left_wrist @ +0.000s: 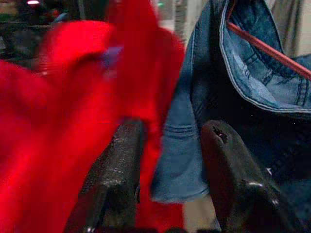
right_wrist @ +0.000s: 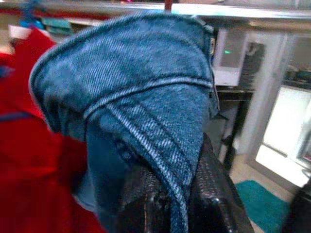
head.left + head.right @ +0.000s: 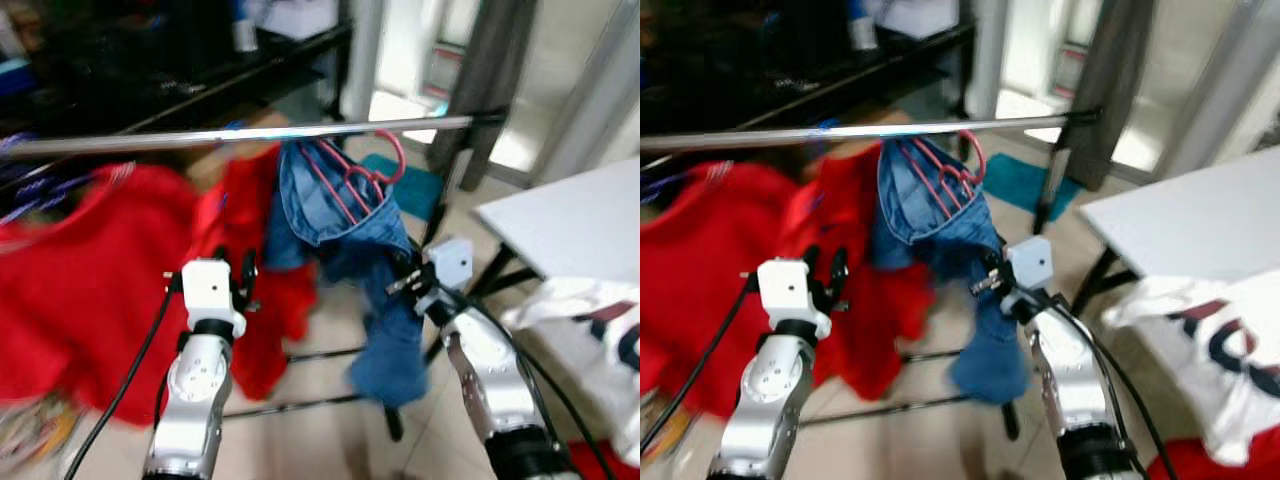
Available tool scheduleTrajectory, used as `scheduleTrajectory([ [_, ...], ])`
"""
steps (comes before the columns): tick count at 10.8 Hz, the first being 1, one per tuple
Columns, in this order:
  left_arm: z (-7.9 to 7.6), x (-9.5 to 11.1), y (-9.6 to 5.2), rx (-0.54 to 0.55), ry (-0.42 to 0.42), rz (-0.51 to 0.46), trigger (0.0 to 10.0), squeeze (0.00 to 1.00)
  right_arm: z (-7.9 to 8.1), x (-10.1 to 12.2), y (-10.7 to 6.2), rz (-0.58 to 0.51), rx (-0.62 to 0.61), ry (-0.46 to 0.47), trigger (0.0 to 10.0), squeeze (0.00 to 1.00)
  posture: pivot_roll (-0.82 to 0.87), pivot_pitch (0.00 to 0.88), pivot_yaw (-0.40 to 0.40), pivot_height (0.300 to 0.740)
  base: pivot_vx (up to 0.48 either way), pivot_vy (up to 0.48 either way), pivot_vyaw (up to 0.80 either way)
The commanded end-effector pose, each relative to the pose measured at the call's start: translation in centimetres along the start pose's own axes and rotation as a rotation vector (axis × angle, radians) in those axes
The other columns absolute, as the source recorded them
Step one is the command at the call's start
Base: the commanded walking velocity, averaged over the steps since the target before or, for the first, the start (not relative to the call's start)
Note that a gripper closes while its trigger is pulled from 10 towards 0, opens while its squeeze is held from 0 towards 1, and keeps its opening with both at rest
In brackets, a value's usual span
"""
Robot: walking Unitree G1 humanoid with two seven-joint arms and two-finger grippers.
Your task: Hang hanger
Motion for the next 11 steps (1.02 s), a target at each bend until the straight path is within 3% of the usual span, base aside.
scheduleTrajectory([
  [1,-0.48,0.34,0.08,-0.013,0.003,-0.011,10.0,0.00,-0.42,1.51,0.31,-0.054,-0.004,-0.017,10.0,0.00,0.08,0.007,0.028,0.740,0.450,0.000,0.00],
  [5,-0.44,0.35,0.03,-0.009,-0.001,-0.012,10.0,0.00,-0.56,1.48,0.50,-0.050,-0.006,0.000,10.0,0.00,0.08,0.010,0.028,0.740,0.367,0.000,0.00],
  [11,-0.54,0.60,0.14,-0.017,-0.001,-0.024,10.0,0.00,-0.43,1.11,0.75,-0.029,0.003,0.005,10.0,0.00,0.08,0.009,0.029,0.740,0.000,0.000,0.00],
])
Point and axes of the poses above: a point about 5 cm out from each wrist's last joint towards the gripper, its own y axis pointing out of the wrist towards the gripper, its own x axis along the axis of the wrist's last joint, z = x × y, the point moved 6 cm from there along y, pointing out of the wrist towards the gripper, and after that the axes turned 8 degrees about y, right-handed, at the moved point
